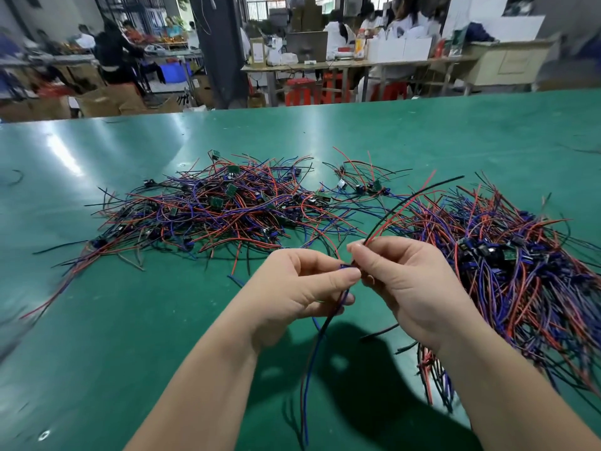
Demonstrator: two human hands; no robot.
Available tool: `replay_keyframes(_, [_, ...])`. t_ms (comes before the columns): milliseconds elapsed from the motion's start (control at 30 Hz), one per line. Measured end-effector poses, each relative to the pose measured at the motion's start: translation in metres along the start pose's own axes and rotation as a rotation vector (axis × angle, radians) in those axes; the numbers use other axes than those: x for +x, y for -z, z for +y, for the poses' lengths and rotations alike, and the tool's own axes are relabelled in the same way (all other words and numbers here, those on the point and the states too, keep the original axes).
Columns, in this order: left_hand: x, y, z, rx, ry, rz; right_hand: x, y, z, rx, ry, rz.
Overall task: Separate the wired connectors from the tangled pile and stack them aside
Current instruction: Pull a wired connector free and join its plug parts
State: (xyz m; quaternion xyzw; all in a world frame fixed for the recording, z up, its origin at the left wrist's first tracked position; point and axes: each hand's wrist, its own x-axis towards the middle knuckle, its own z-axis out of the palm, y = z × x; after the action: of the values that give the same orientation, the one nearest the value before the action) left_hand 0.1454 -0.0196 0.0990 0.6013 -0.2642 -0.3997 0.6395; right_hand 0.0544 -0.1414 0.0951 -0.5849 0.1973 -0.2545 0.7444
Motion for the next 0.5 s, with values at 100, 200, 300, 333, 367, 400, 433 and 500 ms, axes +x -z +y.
replay_keyframes(100, [-0.002,0.003,-0.001,0.136,0.043,-0.098,0.005,0.008,-0.007,0.082,0.071,0.106])
replay_keyframes(200, [-0.003,0.004,-0.005,0.261,0.109,-0.221,0.009,0.018,-0.015,0.17,0.118,0.207])
replay_keyframes(300, [-0.004,0.007,-0.006,0.365,0.159,-0.294,0.009,0.023,-0.019,0.184,0.151,0.278])
replay_keyframes(333, [-0.004,0.008,-0.006,0.392,0.173,-0.312,0.009,0.024,-0.019,0.182,0.161,0.299])
replay_keyframes(367, [-0.004,0.01,-0.006,0.414,0.181,-0.33,0.009,0.024,-0.02,0.177,0.166,0.318])
replay_keyframes(400, [-0.004,0.011,-0.006,0.434,0.179,-0.354,0.008,0.025,-0.02,0.175,0.166,0.334])
replay_keyframes(433, [-0.005,0.012,-0.006,0.457,0.169,-0.386,0.008,0.025,-0.02,0.179,0.164,0.353])
replay_keyframes(500, [-0.006,0.013,-0.007,0.502,0.128,-0.447,0.009,0.026,-0.018,0.171,0.167,0.406])
